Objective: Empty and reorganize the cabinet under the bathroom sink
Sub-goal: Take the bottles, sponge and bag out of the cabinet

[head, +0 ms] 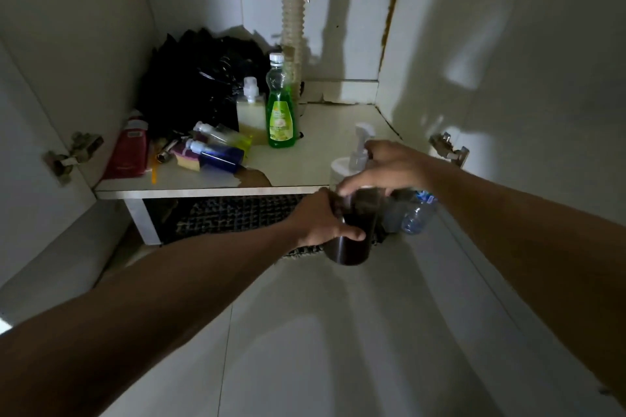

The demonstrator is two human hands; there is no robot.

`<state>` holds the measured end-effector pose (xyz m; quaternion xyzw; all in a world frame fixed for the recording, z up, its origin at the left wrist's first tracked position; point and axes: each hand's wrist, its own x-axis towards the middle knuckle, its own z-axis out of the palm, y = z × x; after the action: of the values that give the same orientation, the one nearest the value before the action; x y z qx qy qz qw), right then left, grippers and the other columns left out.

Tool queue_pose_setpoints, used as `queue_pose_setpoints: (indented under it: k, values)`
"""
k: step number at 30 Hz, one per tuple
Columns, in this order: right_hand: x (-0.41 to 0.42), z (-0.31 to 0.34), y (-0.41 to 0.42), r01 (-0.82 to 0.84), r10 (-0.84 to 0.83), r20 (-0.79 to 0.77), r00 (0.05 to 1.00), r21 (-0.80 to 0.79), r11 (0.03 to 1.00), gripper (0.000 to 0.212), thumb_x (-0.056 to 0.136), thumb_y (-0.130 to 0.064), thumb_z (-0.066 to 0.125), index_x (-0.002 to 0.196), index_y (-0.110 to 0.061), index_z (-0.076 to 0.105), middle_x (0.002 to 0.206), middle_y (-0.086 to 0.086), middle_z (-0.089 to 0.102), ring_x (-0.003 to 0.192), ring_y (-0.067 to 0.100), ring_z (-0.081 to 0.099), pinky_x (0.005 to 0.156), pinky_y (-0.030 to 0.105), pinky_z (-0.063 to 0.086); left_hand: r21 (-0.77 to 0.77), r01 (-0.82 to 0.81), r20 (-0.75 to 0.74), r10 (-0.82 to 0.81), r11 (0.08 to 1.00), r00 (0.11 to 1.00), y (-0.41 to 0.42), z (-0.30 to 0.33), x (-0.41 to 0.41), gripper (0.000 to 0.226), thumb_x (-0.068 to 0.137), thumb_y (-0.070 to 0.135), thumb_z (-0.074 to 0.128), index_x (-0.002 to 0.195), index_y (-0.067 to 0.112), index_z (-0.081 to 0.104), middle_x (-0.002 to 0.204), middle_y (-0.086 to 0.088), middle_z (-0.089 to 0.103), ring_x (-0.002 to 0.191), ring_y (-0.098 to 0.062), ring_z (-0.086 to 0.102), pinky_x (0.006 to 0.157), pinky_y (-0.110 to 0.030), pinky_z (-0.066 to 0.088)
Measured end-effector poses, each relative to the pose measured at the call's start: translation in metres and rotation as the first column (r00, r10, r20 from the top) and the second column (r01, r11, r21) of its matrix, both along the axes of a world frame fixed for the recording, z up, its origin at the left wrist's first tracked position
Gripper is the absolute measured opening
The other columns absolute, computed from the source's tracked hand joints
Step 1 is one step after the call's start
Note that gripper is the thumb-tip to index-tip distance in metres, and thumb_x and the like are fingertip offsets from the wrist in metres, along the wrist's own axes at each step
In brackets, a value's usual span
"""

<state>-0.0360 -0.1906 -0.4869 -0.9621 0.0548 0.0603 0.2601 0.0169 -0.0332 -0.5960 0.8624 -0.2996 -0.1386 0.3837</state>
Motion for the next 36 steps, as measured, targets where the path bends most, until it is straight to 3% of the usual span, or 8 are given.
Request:
queue_pose_setpoints:
  k: [4, 10, 15, 21, 24, 27, 31, 36]
  values:
    - [-0.002, -0.029, 0.004, 0.041, -0.045, -0.059, 0.997, -0.056, 0.998, 0.058, 0.062, -0.053, 0.09, 0.101, -0.023, 0.059, 0.096, -0.005, 0.064, 0.079, 0.011, 0.066, 0.053, 0.019, 0.047, 0.041, -0.042, -0.014, 0.043, 0.998, 0.999, -0.004, -0.032, -0.001, 0.092, 0.044, 0.052, 0.091, 0.123, 0.024, 0.054, 0.114, 0.006, 0.065, 0.103, -0.016, 0.063, 0.085, -0.031, 0.054]
    - [0.019, -0.081, 0.0, 0.056, -0.055, -0.072, 0.996, 0.004, 0.998, 0.112, 0.053, -0.049, 0.094, 0.147, -0.021, 0.039, 0.133, -0.003, 0.053, 0.112, 0.019, 0.054, 0.068, 0.022, 0.042, 0.04, -0.126, -0.083, 0.129, 0.991, 0.988, -0.008, -0.078, 0.009, 0.11, 0.037, 0.046, 0.093, 0.132, 0.02, 0.046, 0.126, 0.007, 0.061, 0.116, -0.016, 0.058, 0.091, -0.032, 0.052]
    - [0.034, -0.111, -0.002, 0.025, -0.029, -0.116, 0.993, -0.032, 0.999, 0.08, 0.046, -0.048, 0.096, 0.106, -0.022, 0.051, 0.113, -0.002, 0.056, 0.098, 0.019, 0.058, 0.062, 0.025, 0.044, -0.036, -0.144, -0.126, 0.138, 0.989, 0.982, -0.009, -0.106, 0.011, 0.103, 0.048, 0.029, 0.095, 0.137, 0.017, 0.046, 0.126, 0.004, 0.062, 0.114, -0.013, 0.058, 0.09, -0.028, 0.05]
    - [0.037, -0.128, -0.005, 0.009, -0.014, -0.102, 0.995, -0.048, 0.999, 0.085, 0.046, -0.046, 0.095, 0.11, -0.021, 0.047, 0.107, -0.003, 0.052, 0.094, 0.018, 0.056, 0.063, 0.024, 0.045, -0.076, -0.195, -0.177, 0.179, 0.978, 0.968, -0.012, -0.127, 0.005, 0.109, 0.043, 0.037, 0.094, 0.137, 0.023, 0.042, 0.126, 0.009, 0.062, 0.116, -0.013, 0.058, 0.095, -0.035, 0.051]
    - [0.036, -0.131, -0.006, 0.061, -0.068, -0.127, 0.989, -0.062, 0.996, 0.106, 0.04, -0.054, 0.094, 0.128, -0.02, 0.047, 0.127, 0.002, 0.049, 0.11, 0.022, 0.055, 0.082, 0.031, 0.053, -0.087, -0.18, -0.183, 0.162, 0.98, 0.97, -0.013, -0.124, 0.003, 0.103, 0.051, 0.026, 0.094, 0.138, 0.019, 0.039, 0.129, 0.007, 0.059, 0.118, -0.012, 0.055, 0.093, -0.028, 0.047]
    - [0.034, -0.125, -0.007, 0.06, -0.088, -0.219, 0.972, -0.129, 0.99, 0.126, 0.049, -0.058, 0.092, 0.152, -0.024, 0.028, 0.144, 0.005, 0.034, 0.131, 0.029, 0.045, 0.103, 0.037, 0.046, -0.015, -0.134, -0.175, 0.13, 0.991, 0.976, -0.013, -0.118, 0.005, 0.1, 0.057, 0.014, 0.092, 0.141, 0.015, 0.038, 0.13, 0.002, 0.058, 0.116, -0.013, 0.054, 0.09, -0.024, 0.045]
    - [0.032, -0.098, -0.01, -0.048, -0.037, -0.316, 0.948, -0.258, 0.965, 0.095, 0.059, -0.046, 0.091, 0.139, -0.022, 0.047, 0.129, 0.003, 0.054, 0.112, 0.024, 0.056, 0.091, 0.035, 0.048, 0.215, -0.085, -0.071, 0.102, 0.973, 0.992, -0.003, -0.102, 0.017, 0.102, 0.056, 0.014, 0.088, 0.142, 0.013, 0.034, 0.131, -0.01, 0.057, 0.116, -0.03, 0.058, 0.09, -0.038, 0.054]
    - [0.035, -0.054, -0.014, -0.137, -0.047, -0.406, 0.913, -0.414, 0.9, 0.061, 0.064, -0.029, 0.087, 0.119, -0.015, 0.064, 0.118, 0.002, 0.067, 0.105, 0.027, 0.064, 0.09, 0.039, 0.054, 0.246, -0.089, 0.058, 0.077, 0.965, 0.995, 0.023, -0.048, 0.038, 0.05, 0.075, 0.008, 0.071, 0.122, 0.006, 0.056, 0.114, -0.011, 0.063, 0.106, -0.029, 0.061, 0.083, -0.032, 0.052]
